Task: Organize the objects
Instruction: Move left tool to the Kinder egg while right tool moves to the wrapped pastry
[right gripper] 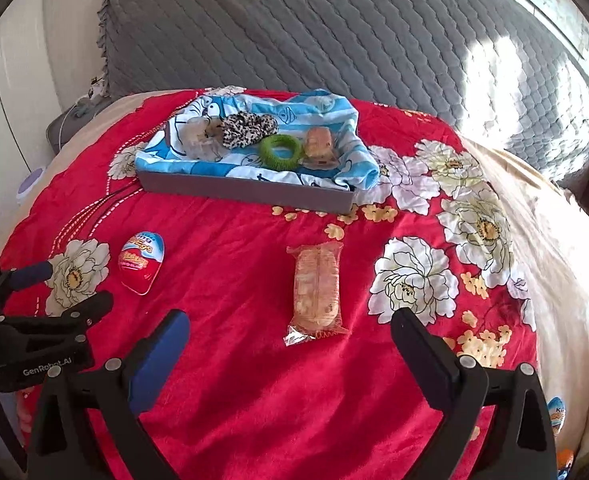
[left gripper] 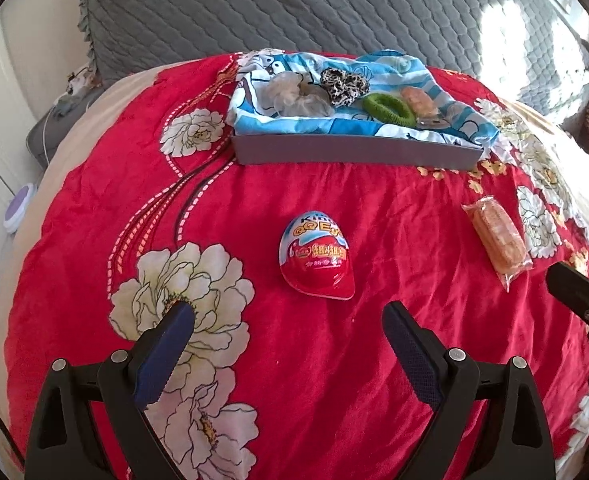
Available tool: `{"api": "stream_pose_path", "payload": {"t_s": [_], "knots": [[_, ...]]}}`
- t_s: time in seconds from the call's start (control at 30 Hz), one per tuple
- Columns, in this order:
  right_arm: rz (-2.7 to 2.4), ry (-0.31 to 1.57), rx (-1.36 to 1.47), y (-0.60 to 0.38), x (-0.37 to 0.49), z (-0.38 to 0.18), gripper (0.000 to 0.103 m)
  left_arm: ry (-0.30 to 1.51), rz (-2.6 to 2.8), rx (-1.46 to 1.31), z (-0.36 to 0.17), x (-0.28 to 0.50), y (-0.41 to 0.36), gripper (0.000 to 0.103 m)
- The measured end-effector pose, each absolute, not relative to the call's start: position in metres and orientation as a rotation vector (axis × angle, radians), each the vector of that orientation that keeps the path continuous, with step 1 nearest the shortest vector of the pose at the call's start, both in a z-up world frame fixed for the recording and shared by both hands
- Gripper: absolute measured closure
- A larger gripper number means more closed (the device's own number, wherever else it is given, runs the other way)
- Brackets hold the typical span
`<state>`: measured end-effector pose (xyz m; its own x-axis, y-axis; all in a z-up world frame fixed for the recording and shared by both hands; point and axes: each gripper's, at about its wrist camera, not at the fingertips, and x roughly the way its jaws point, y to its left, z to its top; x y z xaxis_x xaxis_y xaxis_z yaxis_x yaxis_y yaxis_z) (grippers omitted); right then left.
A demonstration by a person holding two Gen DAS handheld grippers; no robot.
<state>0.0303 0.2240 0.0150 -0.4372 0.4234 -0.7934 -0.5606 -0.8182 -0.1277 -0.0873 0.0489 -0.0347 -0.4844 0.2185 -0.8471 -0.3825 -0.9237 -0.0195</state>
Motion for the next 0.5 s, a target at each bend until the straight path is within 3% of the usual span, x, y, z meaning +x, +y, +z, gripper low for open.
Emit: {"api": "stream_pose_path", "payload": {"t_s": [0.5], "knots": [[2.22,0.271,-1.19,0.241,0.022,-0.007,0.002,0.201,2.433,-1.374,-0.045,-0.114,0.049,0.008]]}}
